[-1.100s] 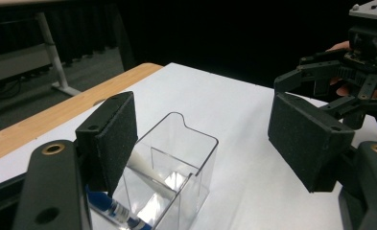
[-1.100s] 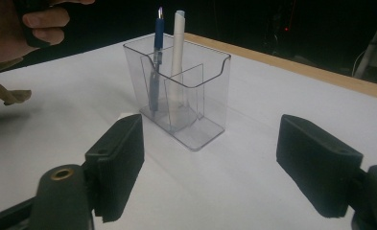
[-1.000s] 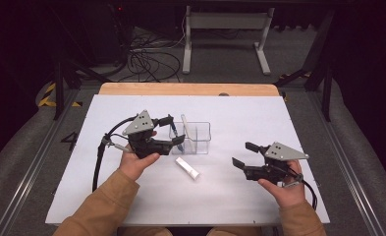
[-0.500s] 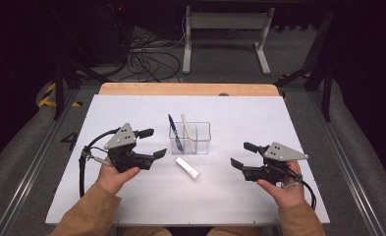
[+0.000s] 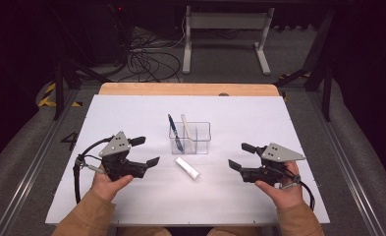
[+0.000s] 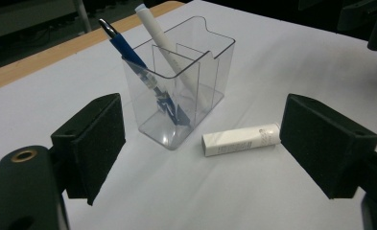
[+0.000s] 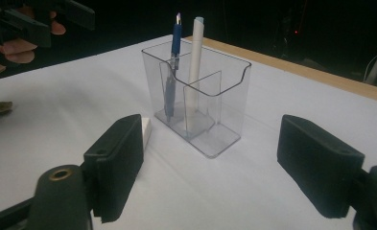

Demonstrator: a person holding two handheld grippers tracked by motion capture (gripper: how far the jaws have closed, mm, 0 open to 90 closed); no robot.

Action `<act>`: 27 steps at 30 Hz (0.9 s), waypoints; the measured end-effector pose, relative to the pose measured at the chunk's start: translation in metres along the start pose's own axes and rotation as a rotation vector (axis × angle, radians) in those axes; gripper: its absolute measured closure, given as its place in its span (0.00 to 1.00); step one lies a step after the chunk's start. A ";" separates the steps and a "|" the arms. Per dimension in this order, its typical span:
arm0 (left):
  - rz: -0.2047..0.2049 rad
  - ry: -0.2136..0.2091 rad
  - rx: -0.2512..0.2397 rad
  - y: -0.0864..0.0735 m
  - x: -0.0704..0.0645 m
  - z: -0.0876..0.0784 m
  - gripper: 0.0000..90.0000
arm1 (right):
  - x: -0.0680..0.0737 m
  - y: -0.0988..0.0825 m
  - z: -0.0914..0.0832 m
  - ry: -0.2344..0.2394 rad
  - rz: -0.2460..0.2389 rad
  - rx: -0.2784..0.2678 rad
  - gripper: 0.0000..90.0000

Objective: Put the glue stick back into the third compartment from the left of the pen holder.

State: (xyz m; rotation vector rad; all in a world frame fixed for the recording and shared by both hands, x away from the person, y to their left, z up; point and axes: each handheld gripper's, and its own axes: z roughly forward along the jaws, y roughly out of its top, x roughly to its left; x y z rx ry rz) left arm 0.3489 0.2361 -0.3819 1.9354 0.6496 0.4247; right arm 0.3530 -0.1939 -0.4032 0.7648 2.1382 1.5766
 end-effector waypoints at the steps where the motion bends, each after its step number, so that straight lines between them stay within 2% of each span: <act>1: 0.003 0.001 0.001 0.000 0.000 0.000 0.19 | 0.001 0.000 0.000 -0.001 0.000 0.001 0.27; 5: -0.012 0.002 0.000 -0.003 0.001 -0.004 0.19 | 0.005 0.003 0.002 0.006 -0.006 0.006 0.27; 10: -0.033 -0.001 -0.028 -0.006 0.002 -0.010 0.19 | 0.010 0.006 0.008 0.034 -0.008 0.005 0.26; 20: -0.042 0.030 -0.036 -0.016 0.002 -0.018 0.20 | 0.023 0.009 0.034 0.102 -0.028 0.046 0.26; 27: -0.043 0.026 -0.042 -0.016 0.001 -0.019 0.19 | 0.033 0.009 0.054 0.143 -0.038 0.078 0.26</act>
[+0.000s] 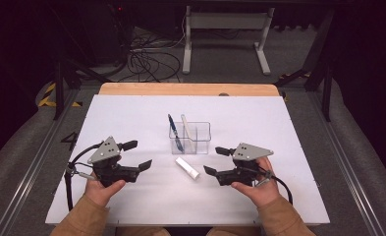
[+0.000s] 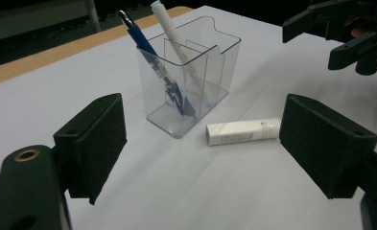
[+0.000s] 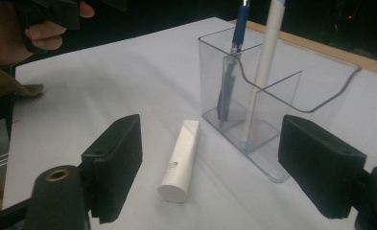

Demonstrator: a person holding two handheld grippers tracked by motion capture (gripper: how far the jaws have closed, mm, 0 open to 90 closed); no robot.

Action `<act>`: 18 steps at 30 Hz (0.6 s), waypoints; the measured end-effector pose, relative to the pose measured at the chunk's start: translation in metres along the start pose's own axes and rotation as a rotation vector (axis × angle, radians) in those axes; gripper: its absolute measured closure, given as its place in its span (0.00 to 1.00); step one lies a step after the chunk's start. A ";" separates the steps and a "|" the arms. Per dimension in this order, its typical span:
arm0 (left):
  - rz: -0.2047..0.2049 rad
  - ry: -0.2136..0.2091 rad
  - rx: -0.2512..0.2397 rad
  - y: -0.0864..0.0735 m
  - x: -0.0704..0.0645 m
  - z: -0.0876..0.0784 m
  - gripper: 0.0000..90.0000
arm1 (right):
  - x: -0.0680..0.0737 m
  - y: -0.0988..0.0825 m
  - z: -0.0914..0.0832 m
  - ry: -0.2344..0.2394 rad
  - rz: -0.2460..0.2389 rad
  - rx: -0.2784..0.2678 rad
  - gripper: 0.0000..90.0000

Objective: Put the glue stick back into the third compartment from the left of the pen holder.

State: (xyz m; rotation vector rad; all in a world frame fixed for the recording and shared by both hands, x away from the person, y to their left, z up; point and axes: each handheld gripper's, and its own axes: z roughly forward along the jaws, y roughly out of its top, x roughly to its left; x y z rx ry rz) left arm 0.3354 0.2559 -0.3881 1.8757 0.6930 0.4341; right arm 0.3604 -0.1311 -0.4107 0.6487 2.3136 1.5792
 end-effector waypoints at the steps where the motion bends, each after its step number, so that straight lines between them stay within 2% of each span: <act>1: -0.003 0.002 0.000 0.000 0.001 -0.001 0.19 | 0.001 0.000 0.003 0.003 0.000 0.004 0.26; 10: -0.008 0.015 -0.011 -0.004 0.004 -0.008 0.19 | 0.009 0.004 0.020 0.027 -0.002 0.027 0.26; 16: -0.015 0.016 -0.018 -0.004 0.004 -0.009 0.19 | 0.011 0.006 0.025 0.024 -0.011 0.038 0.27; 18: -0.017 0.013 -0.015 -0.004 0.005 -0.009 0.20 | 0.011 0.007 0.026 0.023 0.005 0.041 0.27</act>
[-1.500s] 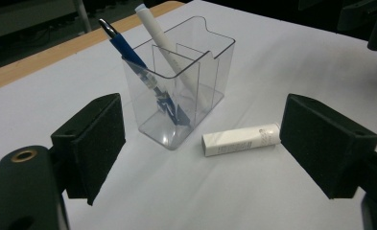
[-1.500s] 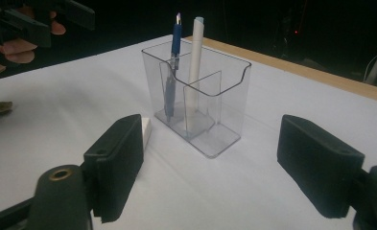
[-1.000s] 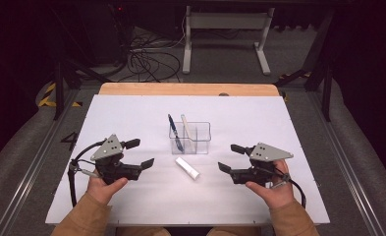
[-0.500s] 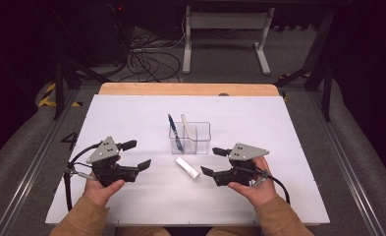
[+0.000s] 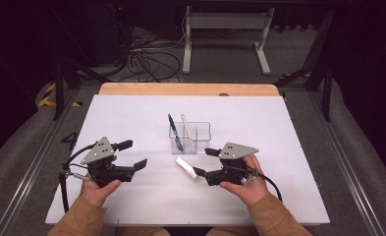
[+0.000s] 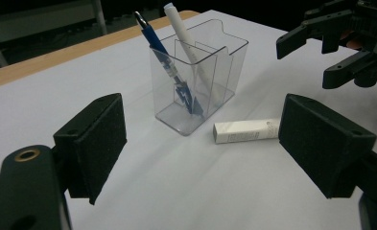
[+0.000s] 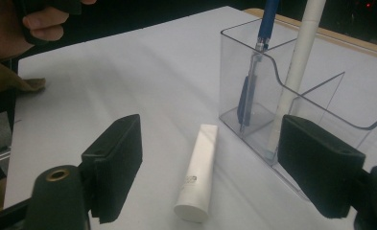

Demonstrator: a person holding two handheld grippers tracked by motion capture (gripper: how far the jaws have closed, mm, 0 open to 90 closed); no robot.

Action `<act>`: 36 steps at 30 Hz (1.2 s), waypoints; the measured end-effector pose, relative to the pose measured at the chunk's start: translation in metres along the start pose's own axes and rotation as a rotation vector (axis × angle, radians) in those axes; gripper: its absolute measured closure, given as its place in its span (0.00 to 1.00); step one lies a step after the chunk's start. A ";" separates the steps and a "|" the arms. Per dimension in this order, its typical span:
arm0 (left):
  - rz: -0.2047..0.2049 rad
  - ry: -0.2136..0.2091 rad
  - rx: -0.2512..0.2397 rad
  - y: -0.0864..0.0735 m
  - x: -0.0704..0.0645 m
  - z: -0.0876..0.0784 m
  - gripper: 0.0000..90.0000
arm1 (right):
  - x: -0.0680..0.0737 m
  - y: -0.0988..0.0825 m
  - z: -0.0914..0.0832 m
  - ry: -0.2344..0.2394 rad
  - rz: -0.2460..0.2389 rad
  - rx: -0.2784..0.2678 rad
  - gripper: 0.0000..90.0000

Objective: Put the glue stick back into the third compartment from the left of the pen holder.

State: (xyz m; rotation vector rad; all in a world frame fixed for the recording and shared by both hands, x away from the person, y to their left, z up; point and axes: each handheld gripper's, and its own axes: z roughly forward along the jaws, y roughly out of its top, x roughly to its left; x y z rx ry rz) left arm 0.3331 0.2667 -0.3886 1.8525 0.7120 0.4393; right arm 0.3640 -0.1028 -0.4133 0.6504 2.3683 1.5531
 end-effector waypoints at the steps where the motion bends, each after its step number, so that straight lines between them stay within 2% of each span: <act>1: 0.003 0.000 0.003 0.000 0.001 0.000 0.20 | 0.000 0.001 0.000 0.001 0.010 0.000 0.27; 6: -0.002 -0.011 0.006 0.000 0.001 0.001 0.20 | 0.004 0.010 0.003 -0.022 0.041 0.046 0.28; 16: -0.009 -0.011 0.003 -0.001 0.002 0.001 0.20 | 0.008 0.018 0.017 -0.046 0.051 0.184 0.29; 20: -0.010 -0.011 0.001 -0.001 0.001 0.000 0.20 | 0.010 0.021 0.024 -0.051 0.046 0.223 0.29; 28: -0.011 -0.007 -0.002 -0.001 0.004 -0.001 0.20 | 0.012 0.026 0.031 -0.058 0.053 0.252 0.29; 30: -0.022 -0.011 -0.003 -0.002 0.004 -0.001 0.20 | 0.013 0.027 0.032 -0.068 0.053 0.258 0.29; 36: -0.017 -0.012 -0.001 -0.002 0.005 -0.001 0.20 | 0.016 0.028 0.037 -0.097 0.044 0.292 0.35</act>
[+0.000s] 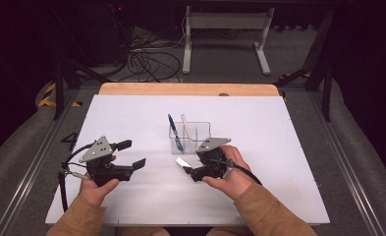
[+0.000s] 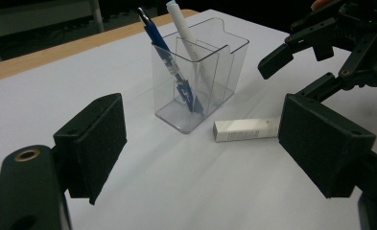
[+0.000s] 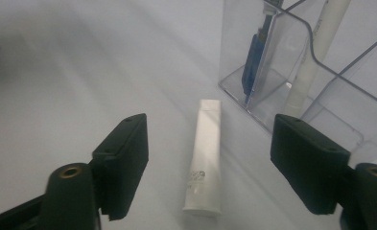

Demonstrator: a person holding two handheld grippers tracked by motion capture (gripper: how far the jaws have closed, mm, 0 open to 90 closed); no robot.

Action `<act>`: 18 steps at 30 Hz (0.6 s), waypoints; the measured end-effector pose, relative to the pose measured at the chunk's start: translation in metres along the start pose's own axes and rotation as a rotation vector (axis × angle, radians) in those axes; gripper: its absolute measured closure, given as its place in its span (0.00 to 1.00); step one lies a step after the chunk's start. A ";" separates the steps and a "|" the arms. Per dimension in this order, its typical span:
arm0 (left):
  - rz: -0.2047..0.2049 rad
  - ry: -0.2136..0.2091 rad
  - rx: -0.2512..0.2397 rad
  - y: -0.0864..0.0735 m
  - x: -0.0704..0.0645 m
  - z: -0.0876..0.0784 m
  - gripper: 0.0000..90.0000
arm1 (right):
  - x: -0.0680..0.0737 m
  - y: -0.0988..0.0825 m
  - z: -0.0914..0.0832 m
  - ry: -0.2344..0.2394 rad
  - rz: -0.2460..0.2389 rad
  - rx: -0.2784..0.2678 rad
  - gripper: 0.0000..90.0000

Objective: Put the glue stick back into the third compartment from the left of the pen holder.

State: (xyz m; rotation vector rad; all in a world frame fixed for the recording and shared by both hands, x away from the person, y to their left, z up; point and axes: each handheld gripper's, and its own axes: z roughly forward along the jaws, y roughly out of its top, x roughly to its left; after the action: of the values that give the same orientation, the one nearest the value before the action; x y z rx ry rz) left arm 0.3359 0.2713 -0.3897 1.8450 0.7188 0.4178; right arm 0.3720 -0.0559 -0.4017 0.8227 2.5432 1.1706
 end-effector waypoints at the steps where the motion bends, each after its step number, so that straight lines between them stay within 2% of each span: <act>1: 0.002 0.000 0.001 0.000 0.000 0.000 0.20 | 0.001 0.001 0.001 -0.002 0.001 0.011 0.35; 6: -0.001 0.002 -0.004 0.000 0.002 -0.001 0.20 | 0.002 0.005 0.007 0.001 0.000 0.070 0.43; 18: 0.001 0.001 0.000 0.000 0.002 -0.001 0.20 | 0.004 0.008 0.027 -0.008 -0.017 0.216 0.51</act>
State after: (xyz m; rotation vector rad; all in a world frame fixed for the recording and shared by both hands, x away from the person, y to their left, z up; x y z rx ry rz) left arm 0.3366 0.2736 -0.3895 1.8459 0.7184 0.4197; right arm 0.3829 -0.0321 -0.4137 0.8476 2.6973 0.8960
